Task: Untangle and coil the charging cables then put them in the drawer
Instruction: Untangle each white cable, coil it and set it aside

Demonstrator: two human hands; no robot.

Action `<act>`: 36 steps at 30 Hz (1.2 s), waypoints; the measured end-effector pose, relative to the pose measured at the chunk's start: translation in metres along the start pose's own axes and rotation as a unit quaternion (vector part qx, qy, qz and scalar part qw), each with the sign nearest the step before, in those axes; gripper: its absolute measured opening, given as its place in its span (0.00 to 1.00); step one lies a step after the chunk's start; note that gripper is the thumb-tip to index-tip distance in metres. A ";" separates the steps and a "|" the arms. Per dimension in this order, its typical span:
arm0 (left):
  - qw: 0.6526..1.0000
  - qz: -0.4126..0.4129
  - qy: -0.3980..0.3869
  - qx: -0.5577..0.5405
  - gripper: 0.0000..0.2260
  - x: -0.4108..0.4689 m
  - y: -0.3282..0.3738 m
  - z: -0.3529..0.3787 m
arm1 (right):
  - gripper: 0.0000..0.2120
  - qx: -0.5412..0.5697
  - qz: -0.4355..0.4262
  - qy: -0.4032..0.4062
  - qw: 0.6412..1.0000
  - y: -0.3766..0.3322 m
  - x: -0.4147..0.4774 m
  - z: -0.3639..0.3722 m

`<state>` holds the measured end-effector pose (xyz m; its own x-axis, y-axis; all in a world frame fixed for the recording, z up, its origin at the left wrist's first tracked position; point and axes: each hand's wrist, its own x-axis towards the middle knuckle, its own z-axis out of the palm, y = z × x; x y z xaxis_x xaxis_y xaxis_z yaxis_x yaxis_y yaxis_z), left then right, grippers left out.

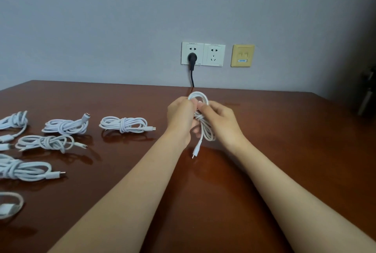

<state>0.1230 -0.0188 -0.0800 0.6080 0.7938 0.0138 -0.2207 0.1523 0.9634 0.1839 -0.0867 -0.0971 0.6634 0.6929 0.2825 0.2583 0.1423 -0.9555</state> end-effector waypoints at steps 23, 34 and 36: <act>0.966 0.108 0.010 0.233 0.03 0.016 -0.006 -0.019 | 0.09 0.083 0.093 -0.054 0.991 0.007 0.001 0.005; 0.916 0.240 -0.043 0.320 0.07 0.005 -0.018 -0.010 | 0.09 0.125 0.104 0.054 0.985 0.013 0.009 -0.011; 0.917 0.234 -0.017 0.323 0.06 0.007 -0.022 -0.011 | 0.07 0.089 0.092 0.048 0.991 0.016 0.008 -0.011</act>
<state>0.1237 -0.0097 -0.1038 0.5877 0.6634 0.4631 0.0288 -0.5892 0.8075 0.2007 -0.0865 -0.1089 0.7532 0.6499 0.1014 0.0050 0.1485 -0.9889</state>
